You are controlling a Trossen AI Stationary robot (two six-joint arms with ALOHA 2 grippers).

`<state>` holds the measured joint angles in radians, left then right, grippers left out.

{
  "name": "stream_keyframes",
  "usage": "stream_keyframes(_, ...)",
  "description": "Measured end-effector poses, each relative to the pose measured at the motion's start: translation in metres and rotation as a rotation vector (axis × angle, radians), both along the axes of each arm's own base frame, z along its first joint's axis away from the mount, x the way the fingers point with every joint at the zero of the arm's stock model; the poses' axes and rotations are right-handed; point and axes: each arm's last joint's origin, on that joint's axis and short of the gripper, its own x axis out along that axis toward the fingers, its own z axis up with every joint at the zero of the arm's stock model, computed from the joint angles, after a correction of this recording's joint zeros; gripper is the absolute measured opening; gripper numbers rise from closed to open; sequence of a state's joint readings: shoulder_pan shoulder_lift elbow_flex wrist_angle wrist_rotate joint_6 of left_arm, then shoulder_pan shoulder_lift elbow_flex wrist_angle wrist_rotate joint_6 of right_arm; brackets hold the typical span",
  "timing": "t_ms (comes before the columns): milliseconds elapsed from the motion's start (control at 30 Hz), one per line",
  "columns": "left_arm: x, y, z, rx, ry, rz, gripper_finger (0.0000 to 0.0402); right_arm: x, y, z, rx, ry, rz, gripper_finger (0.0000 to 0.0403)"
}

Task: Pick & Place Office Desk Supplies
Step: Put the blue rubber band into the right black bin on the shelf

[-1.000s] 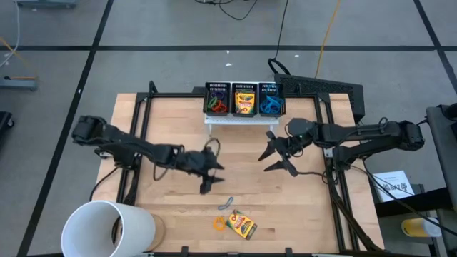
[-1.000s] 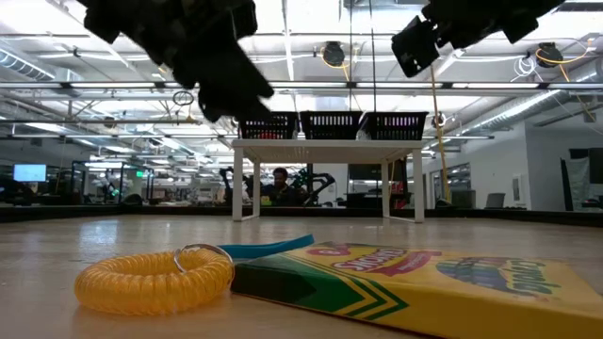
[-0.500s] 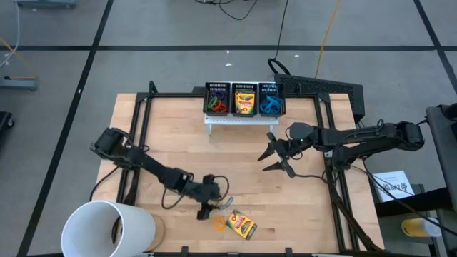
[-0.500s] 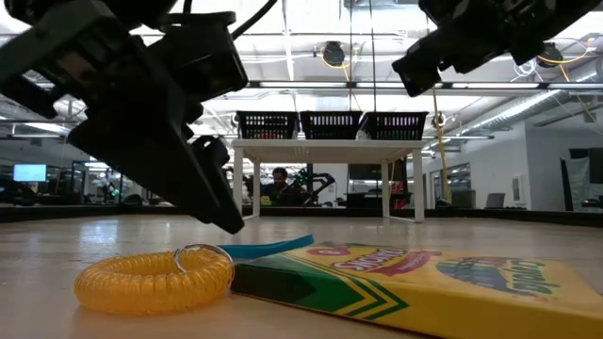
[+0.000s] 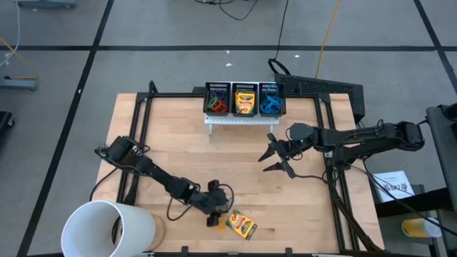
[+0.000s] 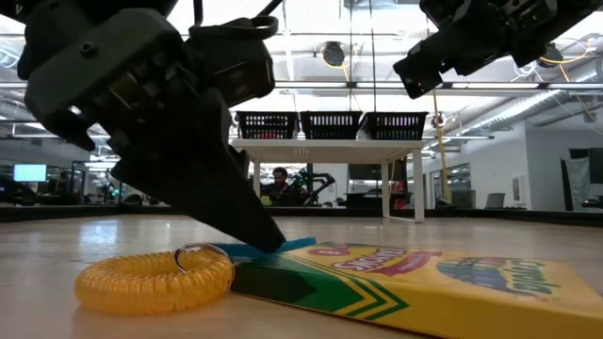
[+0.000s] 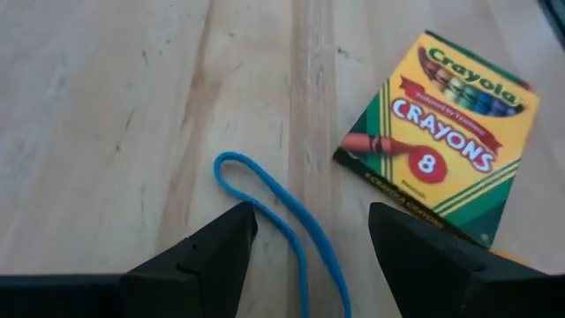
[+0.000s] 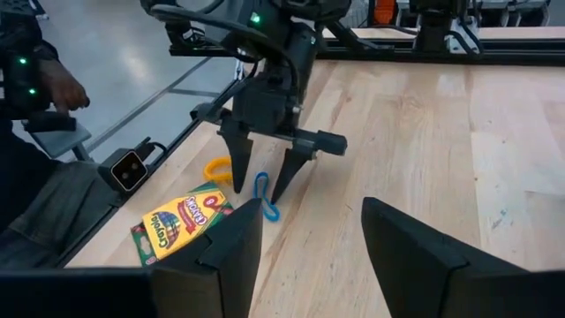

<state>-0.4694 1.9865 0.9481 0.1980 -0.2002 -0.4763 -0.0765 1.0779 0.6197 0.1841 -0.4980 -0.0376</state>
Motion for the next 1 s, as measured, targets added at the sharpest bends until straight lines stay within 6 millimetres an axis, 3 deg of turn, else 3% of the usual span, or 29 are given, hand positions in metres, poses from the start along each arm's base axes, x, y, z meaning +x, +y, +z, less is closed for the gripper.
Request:
stream_keyframes(167, -0.005, 0.001, -0.004, 0.056, 0.062, 0.012, 0.0237, 0.000, 0.000, 0.000, 0.000, 0.000, 0.000, 0.0183)
stream_keyframes(267, -0.006, 0.002, -0.005, 0.076, 0.062, 0.008, 0.0212, 0.000, 0.000, 0.000, -0.001, 0.000, -0.001, 0.0182)
stream_keyframes(633, -0.007, 0.005, -0.007, 0.119, 0.075, -0.006, 0.0018, 0.000, 0.000, 0.000, -0.005, -0.001, -0.002, 0.0177)
stream_keyframes(833, -0.007, 0.006, -0.003, 0.121, 0.065, -0.006, 0.0007, 0.000, 0.000, 0.000, -0.003, 0.000, -0.003, 0.0176)
stream_keyframes(1000, -0.007, 0.018, 0.021, 0.205, 0.020, -0.026, 0.0006, 0.000, 0.000, 0.000, -0.002, 0.000, -0.003, 0.0176)
